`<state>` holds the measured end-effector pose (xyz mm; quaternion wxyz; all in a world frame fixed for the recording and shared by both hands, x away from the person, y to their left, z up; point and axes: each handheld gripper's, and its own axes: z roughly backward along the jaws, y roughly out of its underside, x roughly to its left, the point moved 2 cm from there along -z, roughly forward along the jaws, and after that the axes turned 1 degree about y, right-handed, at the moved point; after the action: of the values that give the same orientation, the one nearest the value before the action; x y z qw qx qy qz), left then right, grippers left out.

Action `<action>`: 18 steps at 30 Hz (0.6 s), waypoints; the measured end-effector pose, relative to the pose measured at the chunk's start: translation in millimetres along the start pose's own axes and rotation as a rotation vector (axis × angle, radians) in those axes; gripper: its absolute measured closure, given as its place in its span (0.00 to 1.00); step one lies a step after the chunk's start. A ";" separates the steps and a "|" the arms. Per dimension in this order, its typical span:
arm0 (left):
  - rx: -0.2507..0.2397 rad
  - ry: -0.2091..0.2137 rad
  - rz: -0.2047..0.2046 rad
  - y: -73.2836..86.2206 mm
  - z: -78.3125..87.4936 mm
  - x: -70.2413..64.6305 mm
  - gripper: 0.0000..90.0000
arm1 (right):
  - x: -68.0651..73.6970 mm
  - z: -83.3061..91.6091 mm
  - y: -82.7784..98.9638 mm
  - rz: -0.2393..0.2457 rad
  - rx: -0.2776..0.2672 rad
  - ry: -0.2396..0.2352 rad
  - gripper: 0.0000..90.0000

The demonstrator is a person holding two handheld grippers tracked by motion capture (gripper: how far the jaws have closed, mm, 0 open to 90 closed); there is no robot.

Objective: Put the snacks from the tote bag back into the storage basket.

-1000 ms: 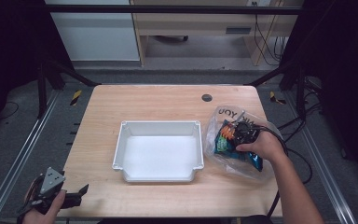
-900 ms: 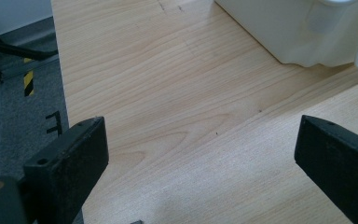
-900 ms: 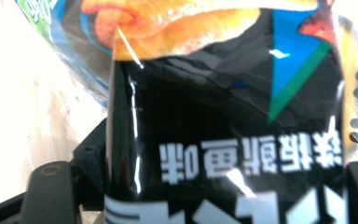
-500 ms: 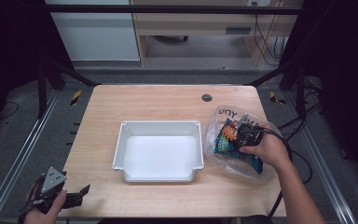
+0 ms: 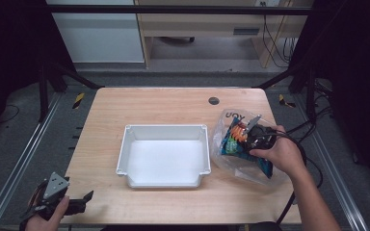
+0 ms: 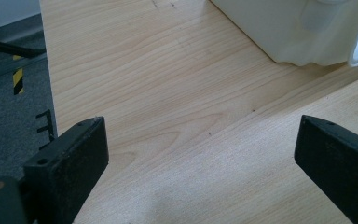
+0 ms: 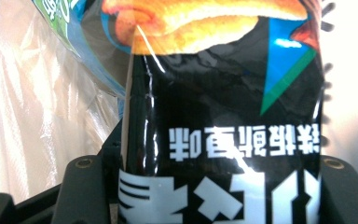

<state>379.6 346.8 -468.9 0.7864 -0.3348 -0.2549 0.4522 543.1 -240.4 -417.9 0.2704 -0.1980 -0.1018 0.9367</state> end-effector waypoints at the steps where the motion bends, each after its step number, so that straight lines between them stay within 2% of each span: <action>1: 0.000 0.001 0.000 0.0 0.0 -0.2 0.03 | -1.2 3.2 0.6 0.000 0.000 0.008 0.44; 11: 0.001 0.000 -0.001 0.0 -0.3 -0.4 0.03 | -3.1 18.5 4.1 -0.016 -0.035 0.041 0.45; 18: 0.005 0.001 -0.003 0.2 -0.4 0.0 0.03 | -2.6 31.0 7.1 -0.043 -0.086 0.032 0.45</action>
<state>379.8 346.7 -469.4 0.7882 -0.3326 -0.2537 0.4514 528.7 -250.3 -391.3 0.2833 -0.2220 -0.1418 0.9222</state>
